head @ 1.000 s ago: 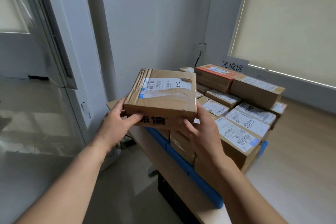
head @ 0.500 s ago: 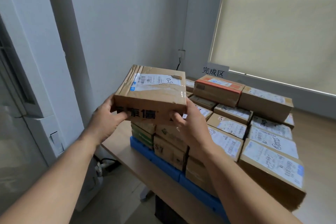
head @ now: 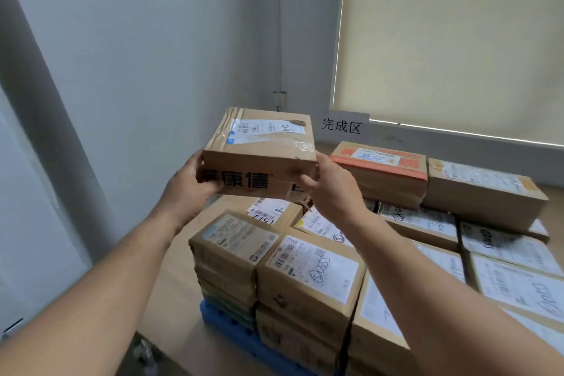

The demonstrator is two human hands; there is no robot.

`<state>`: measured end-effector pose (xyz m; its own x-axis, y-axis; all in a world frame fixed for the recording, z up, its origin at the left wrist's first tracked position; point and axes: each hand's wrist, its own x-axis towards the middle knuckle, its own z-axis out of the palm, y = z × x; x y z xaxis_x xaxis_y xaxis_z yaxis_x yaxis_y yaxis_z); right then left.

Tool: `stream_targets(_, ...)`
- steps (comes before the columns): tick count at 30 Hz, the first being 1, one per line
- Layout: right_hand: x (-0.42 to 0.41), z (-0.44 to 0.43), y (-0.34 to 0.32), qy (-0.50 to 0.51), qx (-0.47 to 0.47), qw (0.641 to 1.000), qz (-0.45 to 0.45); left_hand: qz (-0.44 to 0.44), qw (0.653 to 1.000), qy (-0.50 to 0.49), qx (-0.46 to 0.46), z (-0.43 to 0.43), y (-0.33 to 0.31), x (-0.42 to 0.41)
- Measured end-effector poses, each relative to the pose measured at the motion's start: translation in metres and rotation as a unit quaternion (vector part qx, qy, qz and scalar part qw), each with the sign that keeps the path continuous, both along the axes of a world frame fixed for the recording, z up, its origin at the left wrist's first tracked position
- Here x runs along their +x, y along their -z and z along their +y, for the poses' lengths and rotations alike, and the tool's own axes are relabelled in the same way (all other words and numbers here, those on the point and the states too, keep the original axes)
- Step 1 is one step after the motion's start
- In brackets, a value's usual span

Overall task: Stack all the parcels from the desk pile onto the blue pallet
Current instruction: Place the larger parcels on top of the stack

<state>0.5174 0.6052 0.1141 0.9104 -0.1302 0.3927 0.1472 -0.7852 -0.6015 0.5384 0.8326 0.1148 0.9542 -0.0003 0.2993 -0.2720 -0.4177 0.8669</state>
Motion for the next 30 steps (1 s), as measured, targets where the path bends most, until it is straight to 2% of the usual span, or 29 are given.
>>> stream_targets(5,0.044,-0.005,0.009,0.06,0.017,0.998,-0.025,-0.003,0.999,0.037,0.008,-0.007,0.009,0.061)
stream_targets(11,0.086,-0.004,0.011,0.122,-0.041,0.991,-0.031,0.018,0.995,0.102,0.011,-0.014,0.022,0.14)
stream_targets(18,0.127,-0.004,0.008,0.213,-0.065,0.975,0.017,0.044,0.977,0.207,0.011,-0.032,0.032,0.222)
stream_targets(30,0.146,-0.018,0.025,0.298,-0.115,0.945,0.068,0.1,0.944,0.315,-0.027,-0.066,0.076,0.274)
